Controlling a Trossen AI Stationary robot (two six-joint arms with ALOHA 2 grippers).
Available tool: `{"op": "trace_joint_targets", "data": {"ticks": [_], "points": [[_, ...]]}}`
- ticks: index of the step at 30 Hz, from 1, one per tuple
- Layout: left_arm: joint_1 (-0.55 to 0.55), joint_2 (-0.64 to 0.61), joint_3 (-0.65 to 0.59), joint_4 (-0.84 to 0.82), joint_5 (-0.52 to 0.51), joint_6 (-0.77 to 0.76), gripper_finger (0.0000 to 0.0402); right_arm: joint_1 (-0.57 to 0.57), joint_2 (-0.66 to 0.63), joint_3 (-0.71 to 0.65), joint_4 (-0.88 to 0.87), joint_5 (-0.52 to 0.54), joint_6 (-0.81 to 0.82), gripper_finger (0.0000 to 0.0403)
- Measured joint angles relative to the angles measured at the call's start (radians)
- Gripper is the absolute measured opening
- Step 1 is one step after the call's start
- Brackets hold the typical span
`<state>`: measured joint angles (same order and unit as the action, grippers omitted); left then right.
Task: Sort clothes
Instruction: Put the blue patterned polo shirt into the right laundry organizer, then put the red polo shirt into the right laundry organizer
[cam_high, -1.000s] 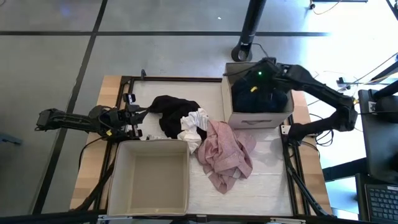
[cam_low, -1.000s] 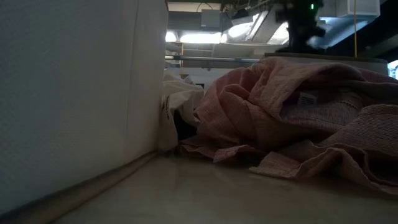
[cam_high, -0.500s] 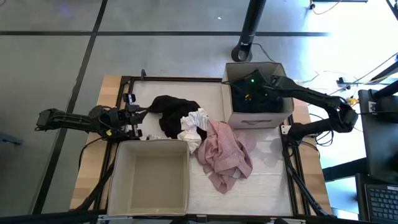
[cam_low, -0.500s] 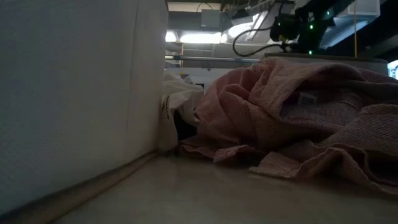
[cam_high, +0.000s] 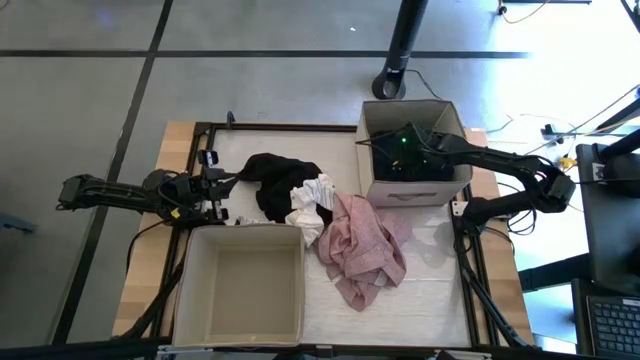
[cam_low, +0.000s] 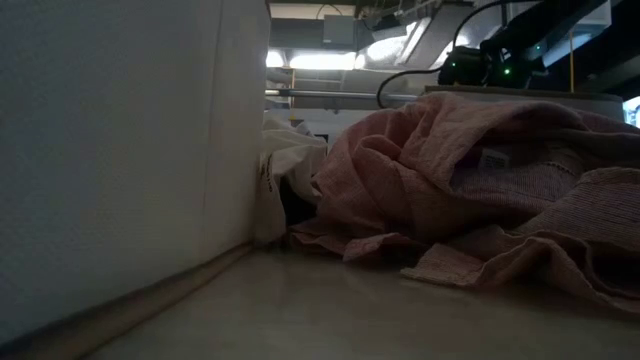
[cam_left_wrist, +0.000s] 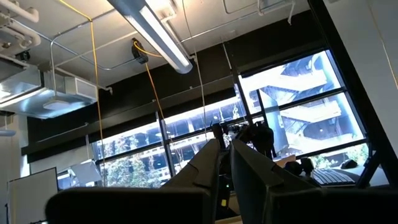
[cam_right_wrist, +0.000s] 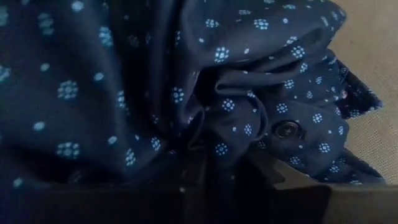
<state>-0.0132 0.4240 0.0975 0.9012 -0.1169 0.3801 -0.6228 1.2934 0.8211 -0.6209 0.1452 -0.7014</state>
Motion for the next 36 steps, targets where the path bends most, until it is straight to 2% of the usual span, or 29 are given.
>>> {"op": "trace_joint_targets", "data": {"ticks": [5,13,19,25,30,36], "points": [[0.0,0.0,0.0,0.0,0.0,0.001,0.0031,0.0,0.0,0.0,0.022,0.0,0.065,0.0098],[0.0,0.0,0.0,-0.006,0.0,-0.01,0.0031,0.001,0.002,0.027,0.001,0.023,0.03,0.0171],[0.0,0.0,0.0,-0.002,0.0,-0.008,0.0031,0.001,-0.02,0.214,-0.208,0.067,0.025,0.0216],[0.0,0.0,0.0,0.0,0.0,-0.001,0.0031,0.014,-0.048,0.431,-0.388,0.061,0.07,0.0229],[0.0,0.0,0.0,0.0,0.0,-0.002,0.0031,0.123,-0.09,0.554,-0.433,0.022,0.097,0.0229],[0.0,0.0,0.0,0.0,0.0,-0.003,0.0031,0.356,-0.126,0.571,-0.393,-0.018,0.176,0.023]]}}
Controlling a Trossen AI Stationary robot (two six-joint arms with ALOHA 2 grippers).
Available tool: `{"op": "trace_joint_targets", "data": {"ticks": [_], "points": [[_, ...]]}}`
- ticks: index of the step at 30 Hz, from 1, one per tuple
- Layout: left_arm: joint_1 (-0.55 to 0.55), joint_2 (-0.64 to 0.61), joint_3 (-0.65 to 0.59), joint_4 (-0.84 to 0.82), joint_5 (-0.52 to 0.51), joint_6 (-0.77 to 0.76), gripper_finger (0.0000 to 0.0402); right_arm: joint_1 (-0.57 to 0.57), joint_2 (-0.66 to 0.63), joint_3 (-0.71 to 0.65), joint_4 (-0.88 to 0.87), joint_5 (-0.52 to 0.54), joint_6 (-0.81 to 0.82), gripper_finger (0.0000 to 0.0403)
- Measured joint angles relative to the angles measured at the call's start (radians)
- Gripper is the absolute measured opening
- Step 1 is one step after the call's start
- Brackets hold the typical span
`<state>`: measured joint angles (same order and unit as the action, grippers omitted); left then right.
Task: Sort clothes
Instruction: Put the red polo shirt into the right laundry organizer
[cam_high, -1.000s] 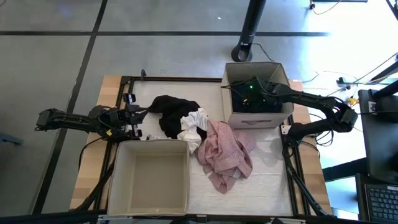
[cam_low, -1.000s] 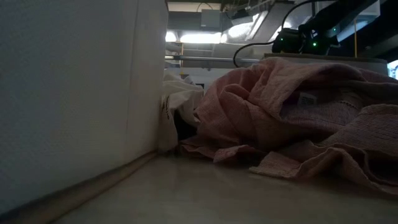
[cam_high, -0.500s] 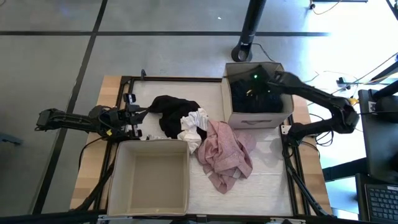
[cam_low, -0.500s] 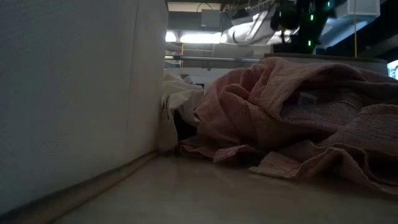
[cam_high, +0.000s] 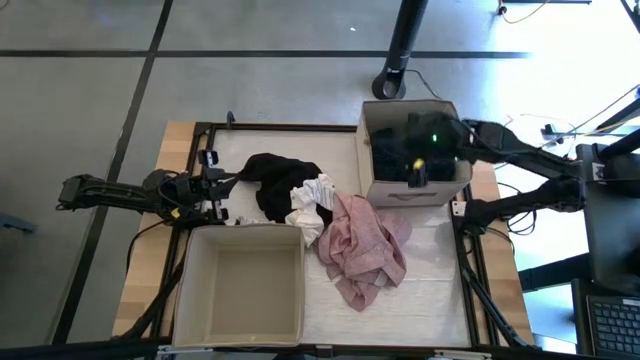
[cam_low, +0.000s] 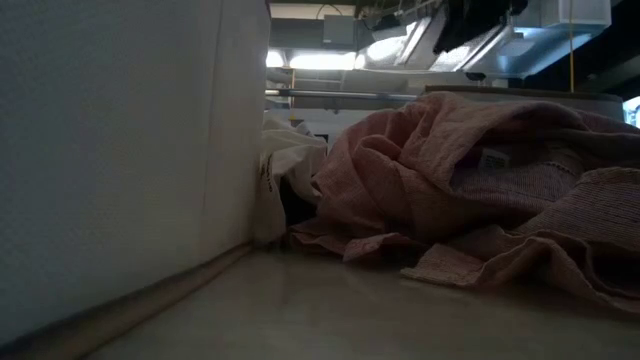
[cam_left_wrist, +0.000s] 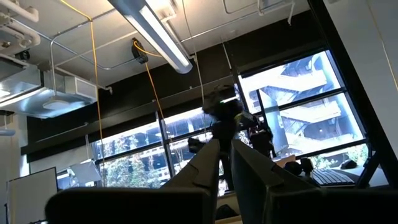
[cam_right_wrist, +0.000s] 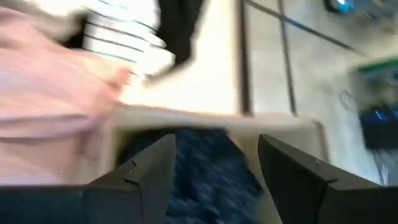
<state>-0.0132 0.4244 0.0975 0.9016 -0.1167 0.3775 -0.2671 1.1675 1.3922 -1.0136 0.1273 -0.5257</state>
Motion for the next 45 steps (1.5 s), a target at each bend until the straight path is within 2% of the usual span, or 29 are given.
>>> {"op": "trace_joint_targets", "data": {"ticks": [9,18,27,42,45], "points": [[0.0,0.0,0.0,0.0,0.0,-0.003,0.0031,0.345,0.005,-0.096,0.123,0.001,0.12,0.023],[0.0,0.0,0.0,0.0,0.0,-0.003,0.0031,0.525,0.075,-0.239,0.302,0.042,0.159,0.023],[0.0,0.0,0.0,0.001,-0.002,-0.003,0.0031,0.542,0.234,-0.326,0.37,0.067,0.159,0.023],[0.0,0.0,0.0,0.0,-0.002,-0.003,0.0031,0.542,0.647,-0.325,0.367,0.147,0.158,0.023],[0.0,0.0,0.0,0.0,-0.002,-0.003,0.0031,0.543,0.709,-0.318,0.359,0.154,0.154,0.022]]}}
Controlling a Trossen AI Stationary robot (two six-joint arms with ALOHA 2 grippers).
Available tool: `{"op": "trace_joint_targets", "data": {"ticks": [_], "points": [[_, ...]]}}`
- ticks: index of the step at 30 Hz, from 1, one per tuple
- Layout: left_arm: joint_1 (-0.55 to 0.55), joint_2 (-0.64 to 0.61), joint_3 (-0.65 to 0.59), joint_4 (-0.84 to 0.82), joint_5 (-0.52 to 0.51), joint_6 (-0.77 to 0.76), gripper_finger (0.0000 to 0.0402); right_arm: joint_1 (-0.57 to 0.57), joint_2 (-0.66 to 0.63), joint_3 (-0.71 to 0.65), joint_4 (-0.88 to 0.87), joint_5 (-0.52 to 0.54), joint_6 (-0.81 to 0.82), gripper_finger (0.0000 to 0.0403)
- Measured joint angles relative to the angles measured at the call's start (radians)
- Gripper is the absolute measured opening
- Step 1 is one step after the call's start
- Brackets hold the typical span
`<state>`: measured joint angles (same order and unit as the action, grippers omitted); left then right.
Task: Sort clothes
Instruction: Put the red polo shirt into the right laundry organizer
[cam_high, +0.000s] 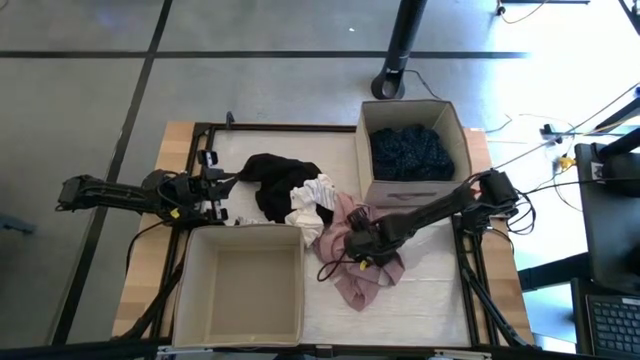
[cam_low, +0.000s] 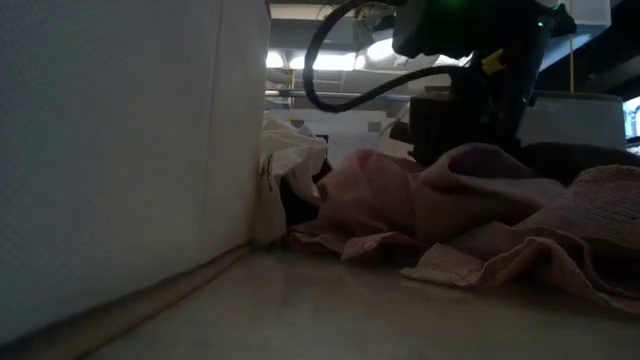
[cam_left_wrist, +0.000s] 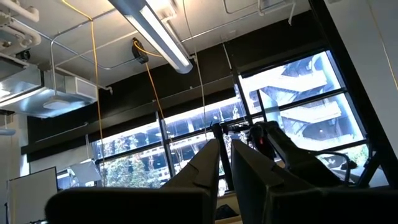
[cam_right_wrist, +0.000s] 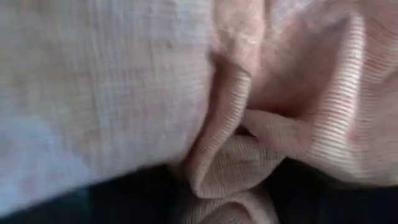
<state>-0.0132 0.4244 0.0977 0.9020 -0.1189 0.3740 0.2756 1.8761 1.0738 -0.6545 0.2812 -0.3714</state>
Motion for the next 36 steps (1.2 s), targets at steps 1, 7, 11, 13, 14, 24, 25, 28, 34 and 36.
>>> {"op": "trace_joint_targets", "data": {"ticks": [1,7,11,13,14,24,25,28,34,36], "points": [[0.0,0.0,0.0,0.0,0.0,0.0,0.0031,0.001,0.011,0.001,-0.001,0.005,0.0,0.0212],[0.0,0.0,0.0,0.001,0.0,0.0,0.0031,0.003,0.022,-0.001,0.002,0.005,0.0,0.0101],[0.0,0.0,0.0,0.001,0.0,0.0,0.0031,0.002,0.02,-0.003,0.012,0.039,-0.001,0.0021],[0.0,0.0,0.0,0.001,0.0,0.0,0.0031,0.002,0.02,-0.004,0.013,0.052,-0.002,0.0022],[0.0,0.0,0.0,0.001,0.0,0.0,0.0031,0.002,0.02,-0.004,0.012,0.057,-0.002,0.0029],[0.0,0.0,0.0,0.007,0.0,0.0,0.0031,0.109,-0.029,0.058,-0.121,0.119,0.0,0.0017],[0.0,0.0,0.0,0.006,0.0,0.0,0.0031,0.122,-0.043,0.069,-0.14,0.118,0.0,0.0017],[0.0,0.001,0.0,0.007,0.0,0.0,0.0031,0.153,-0.091,0.116,-0.196,0.139,0.03,0.0017],[0.0,0.001,0.0,0.007,0.0,0.0,0.0031,0.202,-0.182,0.205,-0.367,0.321,0.094,0.0017],[0.0,0.001,0.0,0.007,0.0,0.0,0.0031,0.212,-0.214,0.238,-0.416,0.394,0.107,0.0017]]}}
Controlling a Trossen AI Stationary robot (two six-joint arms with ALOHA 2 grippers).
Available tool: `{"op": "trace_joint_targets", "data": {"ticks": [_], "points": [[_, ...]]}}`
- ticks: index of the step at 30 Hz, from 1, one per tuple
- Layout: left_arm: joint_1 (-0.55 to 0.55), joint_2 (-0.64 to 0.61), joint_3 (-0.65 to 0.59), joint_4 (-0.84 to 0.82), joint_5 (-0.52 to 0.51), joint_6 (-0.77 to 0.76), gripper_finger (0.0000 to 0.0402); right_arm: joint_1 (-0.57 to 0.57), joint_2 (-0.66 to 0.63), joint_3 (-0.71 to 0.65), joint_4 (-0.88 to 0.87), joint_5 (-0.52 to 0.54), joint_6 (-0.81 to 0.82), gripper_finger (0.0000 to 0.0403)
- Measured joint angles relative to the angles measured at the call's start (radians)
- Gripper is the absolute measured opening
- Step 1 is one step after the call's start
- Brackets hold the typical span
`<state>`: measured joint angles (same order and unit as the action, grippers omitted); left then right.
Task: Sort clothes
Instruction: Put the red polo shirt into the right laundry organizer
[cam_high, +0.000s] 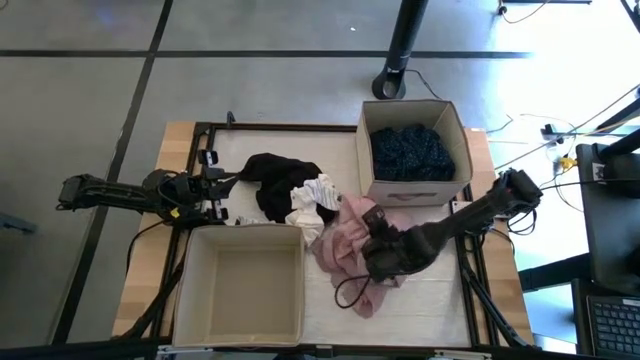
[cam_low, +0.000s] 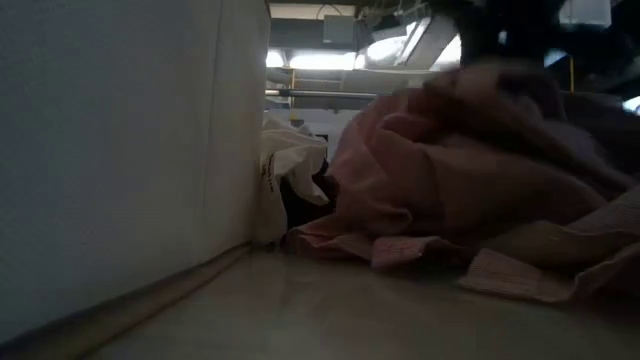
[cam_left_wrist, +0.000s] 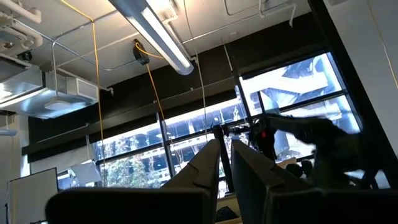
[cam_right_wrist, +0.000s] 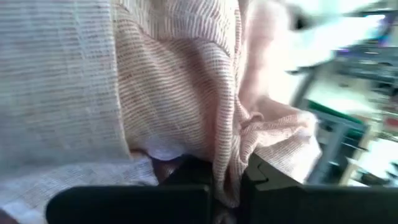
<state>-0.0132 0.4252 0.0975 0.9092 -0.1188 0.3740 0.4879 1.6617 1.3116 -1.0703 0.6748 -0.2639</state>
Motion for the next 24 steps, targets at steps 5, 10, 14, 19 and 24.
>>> {"op": "trace_joint_targets", "data": {"ticks": [5,10,14,19,24], "points": [[0.0,0.0,0.0,0.0,0.0,0.0,0.0031,0.017,-0.063,0.094,-0.105,0.194,-0.002,0.0017],[0.0,0.0,0.0,0.0,0.0,0.0,0.0031,0.016,-0.105,0.218,-0.225,0.357,-0.008,0.0017],[0.0,0.0,0.0,0.0,0.0,0.0,0.0031,0.015,-0.141,0.32,-0.277,0.509,-0.084,0.0017],[0.0,0.0,0.0,0.0,0.0,0.0,0.0031,-0.007,-0.173,0.468,-0.281,0.661,-0.231,0.0019],[0.0,0.0,0.0,0.0,0.0,0.0,0.0031,-0.062,-0.189,0.647,-0.277,0.734,-0.405,0.0016]]}}
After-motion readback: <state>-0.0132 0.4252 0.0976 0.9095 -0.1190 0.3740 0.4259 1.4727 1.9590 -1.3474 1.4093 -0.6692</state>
